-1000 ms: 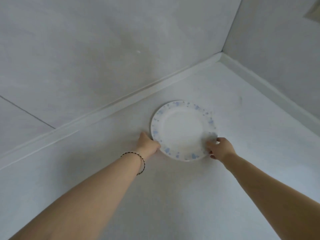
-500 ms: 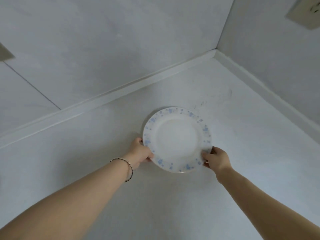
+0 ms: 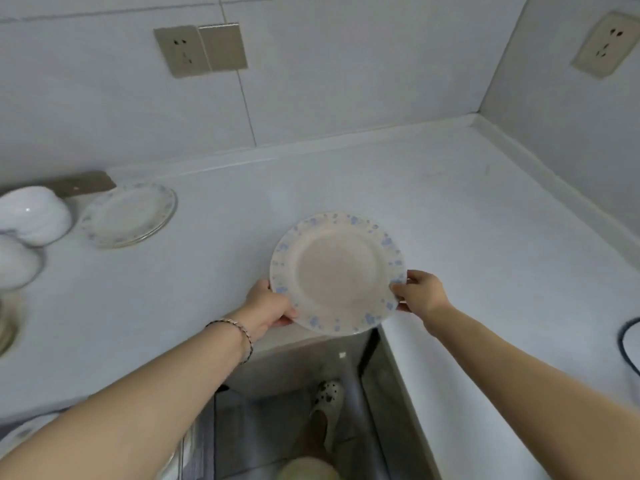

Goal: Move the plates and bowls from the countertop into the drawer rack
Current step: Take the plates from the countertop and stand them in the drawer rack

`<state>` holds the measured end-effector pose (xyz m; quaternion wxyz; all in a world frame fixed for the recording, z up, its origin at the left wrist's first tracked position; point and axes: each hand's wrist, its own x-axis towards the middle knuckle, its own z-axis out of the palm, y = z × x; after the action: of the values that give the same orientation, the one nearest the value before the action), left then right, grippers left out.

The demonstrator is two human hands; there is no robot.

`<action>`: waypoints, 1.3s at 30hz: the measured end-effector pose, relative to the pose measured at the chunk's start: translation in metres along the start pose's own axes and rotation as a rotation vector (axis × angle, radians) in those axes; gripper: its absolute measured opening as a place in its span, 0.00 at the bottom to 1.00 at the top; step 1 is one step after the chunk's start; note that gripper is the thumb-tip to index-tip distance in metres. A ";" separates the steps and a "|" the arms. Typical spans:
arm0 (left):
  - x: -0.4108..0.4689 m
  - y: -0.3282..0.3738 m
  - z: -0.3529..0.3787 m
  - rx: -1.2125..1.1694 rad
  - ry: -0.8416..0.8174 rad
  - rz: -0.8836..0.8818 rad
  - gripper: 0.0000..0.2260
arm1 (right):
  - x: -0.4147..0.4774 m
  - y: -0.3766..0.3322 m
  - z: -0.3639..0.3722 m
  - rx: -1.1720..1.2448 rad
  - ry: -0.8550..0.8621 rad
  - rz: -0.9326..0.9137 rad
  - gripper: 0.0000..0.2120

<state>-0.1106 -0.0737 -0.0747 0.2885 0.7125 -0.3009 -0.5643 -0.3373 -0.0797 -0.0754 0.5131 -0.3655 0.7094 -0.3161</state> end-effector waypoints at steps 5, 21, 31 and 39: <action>-0.088 -0.065 -0.067 -0.033 0.017 -0.029 0.15 | -0.084 0.015 0.041 -0.133 -0.118 -0.062 0.12; -0.216 -0.274 -0.345 -0.184 0.238 -0.200 0.17 | -0.273 0.085 0.310 -0.290 -0.503 -0.010 0.13; -0.208 -0.369 -0.499 -0.087 0.200 -0.315 0.18 | -0.347 0.150 0.470 -0.323 -0.511 0.116 0.05; -0.125 -0.421 -0.550 0.076 0.215 -0.456 0.14 | -0.313 0.193 0.567 -0.357 -0.465 0.254 0.14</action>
<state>0.4479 0.3350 -0.2038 0.1572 0.8283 -0.1209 -0.5240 0.2340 0.2452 -0.2339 0.6248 -0.4206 0.6573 -0.0279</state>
